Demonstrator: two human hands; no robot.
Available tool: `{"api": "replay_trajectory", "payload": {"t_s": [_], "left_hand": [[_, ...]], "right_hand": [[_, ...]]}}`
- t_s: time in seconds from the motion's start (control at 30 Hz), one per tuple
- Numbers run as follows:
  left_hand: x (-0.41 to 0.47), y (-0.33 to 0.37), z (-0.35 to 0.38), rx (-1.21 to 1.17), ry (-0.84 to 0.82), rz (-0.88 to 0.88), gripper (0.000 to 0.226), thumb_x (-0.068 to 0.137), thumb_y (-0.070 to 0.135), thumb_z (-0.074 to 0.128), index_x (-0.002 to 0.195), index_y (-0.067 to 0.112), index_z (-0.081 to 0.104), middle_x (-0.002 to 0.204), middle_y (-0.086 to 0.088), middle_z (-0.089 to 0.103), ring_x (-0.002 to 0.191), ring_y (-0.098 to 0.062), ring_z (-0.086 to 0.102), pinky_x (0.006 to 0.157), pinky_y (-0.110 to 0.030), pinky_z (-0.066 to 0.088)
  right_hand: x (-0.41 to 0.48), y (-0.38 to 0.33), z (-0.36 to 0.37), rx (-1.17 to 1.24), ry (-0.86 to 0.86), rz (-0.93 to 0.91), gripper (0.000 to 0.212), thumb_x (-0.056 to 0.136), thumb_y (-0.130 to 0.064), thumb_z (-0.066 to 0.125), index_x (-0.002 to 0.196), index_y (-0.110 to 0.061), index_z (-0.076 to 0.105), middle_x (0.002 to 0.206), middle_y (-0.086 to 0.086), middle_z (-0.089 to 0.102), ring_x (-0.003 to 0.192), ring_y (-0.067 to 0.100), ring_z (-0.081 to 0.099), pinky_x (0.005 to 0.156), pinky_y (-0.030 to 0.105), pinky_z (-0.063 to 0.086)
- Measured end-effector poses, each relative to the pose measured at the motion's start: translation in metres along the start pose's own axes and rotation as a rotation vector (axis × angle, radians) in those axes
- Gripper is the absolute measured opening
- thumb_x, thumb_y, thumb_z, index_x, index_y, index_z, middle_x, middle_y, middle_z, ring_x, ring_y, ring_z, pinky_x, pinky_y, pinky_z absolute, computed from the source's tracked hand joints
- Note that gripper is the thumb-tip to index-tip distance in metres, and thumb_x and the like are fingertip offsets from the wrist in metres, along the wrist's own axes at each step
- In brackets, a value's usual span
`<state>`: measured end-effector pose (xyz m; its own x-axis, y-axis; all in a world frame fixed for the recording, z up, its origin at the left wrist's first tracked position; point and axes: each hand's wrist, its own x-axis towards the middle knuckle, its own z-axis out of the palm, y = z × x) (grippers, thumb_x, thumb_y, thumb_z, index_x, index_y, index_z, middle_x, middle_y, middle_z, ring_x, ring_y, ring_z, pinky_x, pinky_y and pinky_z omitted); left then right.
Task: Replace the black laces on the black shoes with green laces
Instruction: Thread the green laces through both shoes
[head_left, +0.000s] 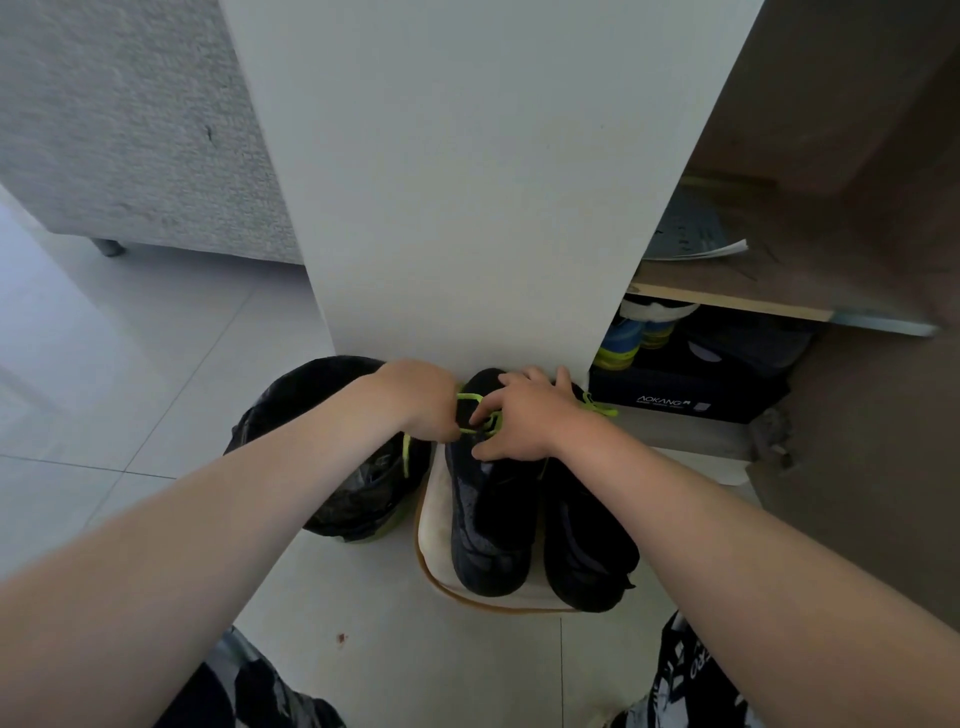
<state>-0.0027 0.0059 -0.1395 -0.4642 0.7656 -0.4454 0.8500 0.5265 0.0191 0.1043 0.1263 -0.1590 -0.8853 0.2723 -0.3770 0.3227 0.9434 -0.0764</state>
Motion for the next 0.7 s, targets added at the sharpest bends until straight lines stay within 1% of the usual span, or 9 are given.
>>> {"api": "replay_trajectory", "payload": {"t_s": [0.07, 0.13, 0.23, 0.33, 0.4, 0.5, 0.57, 0.63, 0.7], "left_hand": [[0.003, -0.009, 0.004, -0.207, 0.045, -0.05, 0.04, 0.084, 0.05, 0.058, 0.074, 0.014, 0.07, 0.073, -0.002, 0.063, 0.073, -0.019, 0.059, 0.064, -0.03, 0.043], [0.005, -0.028, 0.005, -0.698, 0.207, -0.182, 0.034, 0.078, 0.042, 0.066, 0.071, 0.008, 0.067, 0.073, -0.009, 0.063, 0.069, -0.019, 0.055, 0.064, -0.029, 0.04], [0.0, -0.061, 0.003, -1.437, 0.537, -0.468, 0.023, 0.082, 0.017, 0.064, 0.065, 0.014, 0.049, 0.063, -0.004, 0.041, 0.053, -0.016, 0.032, 0.05, -0.026, 0.025], [0.001, -0.082, 0.011, -1.731, 0.584, -0.506, 0.024, 0.085, 0.007, 0.059, 0.066, 0.015, 0.046, 0.058, -0.002, 0.043, 0.051, -0.016, 0.036, 0.051, -0.025, 0.028], [-0.001, -0.081, 0.013, -1.609, 0.463, -0.439, 0.012, 0.084, 0.011, 0.063, 0.073, 0.013, 0.058, 0.07, -0.005, 0.059, 0.064, -0.016, 0.057, 0.059, -0.027, 0.039], [-0.003, -0.078, 0.021, -0.757, 0.074, -0.297, 0.013, 0.083, 0.021, 0.064, 0.073, 0.012, 0.067, 0.064, -0.001, 0.069, 0.064, -0.018, 0.065, 0.063, -0.029, 0.045], [-0.007, -0.066, 0.021, -0.338, -0.19, -0.236, 0.02, 0.085, 0.03, 0.061, 0.079, 0.013, 0.071, 0.06, 0.002, 0.065, 0.069, -0.02, 0.065, 0.072, -0.032, 0.049], [-0.006, -0.051, 0.025, -0.205, -0.201, -0.155, 0.025, 0.089, 0.028, 0.058, 0.1, 0.009, 0.069, 0.08, 0.0, 0.064, 0.084, -0.023, 0.064, 0.076, -0.033, 0.049], [-0.001, -0.037, 0.028, -0.305, -0.064, -0.063, 0.029, 0.092, 0.027, 0.056, 0.114, 0.013, 0.067, 0.102, 0.001, 0.066, 0.097, -0.021, 0.061, 0.083, -0.032, 0.049]], "right_hand": [[0.0, 0.004, 0.0, 0.018, -0.006, 0.007, 0.05, 0.07, -0.064, 0.069, 0.119, -0.054, 0.062, 0.155, 0.001, 0.037, 0.142, 0.026, 0.025, 0.107, 0.053, 0.014], [0.0, 0.007, 0.0, 0.042, -0.017, 0.013, 0.049, 0.07, -0.064, 0.069, 0.117, -0.055, 0.062, 0.156, 0.001, 0.036, 0.143, 0.027, 0.025, 0.109, 0.055, 0.012], [0.001, 0.007, 0.002, 0.067, -0.03, 0.005, 0.048, 0.072, -0.064, 0.069, 0.119, -0.055, 0.061, 0.157, 0.002, 0.035, 0.145, 0.028, 0.023, 0.111, 0.057, 0.01], [0.002, 0.006, 0.003, 0.098, -0.027, -0.017, 0.05, 0.074, -0.062, 0.07, 0.122, -0.053, 0.061, 0.156, 0.002, 0.036, 0.146, 0.028, 0.023, 0.114, 0.058, 0.011], [0.003, 0.007, 0.003, 0.122, -0.036, -0.031, 0.051, 0.075, -0.06, 0.071, 0.125, -0.051, 0.06, 0.155, 0.002, 0.038, 0.145, 0.028, 0.026, 0.115, 0.056, 0.015], [0.007, 0.011, 0.003, 0.24, -0.079, -0.056, 0.056, 0.078, -0.056, 0.071, 0.131, -0.046, 0.058, 0.15, 0.0, 0.045, 0.139, 0.029, 0.038, 0.115, 0.051, 0.029], [0.01, 0.014, 0.002, 0.347, -0.08, -0.046, 0.058, 0.081, -0.046, 0.068, 0.137, -0.04, 0.055, 0.146, -0.001, 0.049, 0.136, 0.026, 0.043, 0.112, 0.047, 0.036], [0.011, 0.021, 0.0, 0.402, -0.057, -0.008, 0.057, 0.084, -0.034, 0.065, 0.14, -0.033, 0.053, 0.143, 0.001, 0.052, 0.133, 0.024, 0.048, 0.11, 0.039, 0.041], [0.011, 0.029, -0.003, 0.386, -0.055, 0.025, 0.058, 0.085, -0.03, 0.065, 0.141, -0.027, 0.052, 0.138, 0.002, 0.054, 0.129, 0.023, 0.051, 0.106, 0.034, 0.043]]}}
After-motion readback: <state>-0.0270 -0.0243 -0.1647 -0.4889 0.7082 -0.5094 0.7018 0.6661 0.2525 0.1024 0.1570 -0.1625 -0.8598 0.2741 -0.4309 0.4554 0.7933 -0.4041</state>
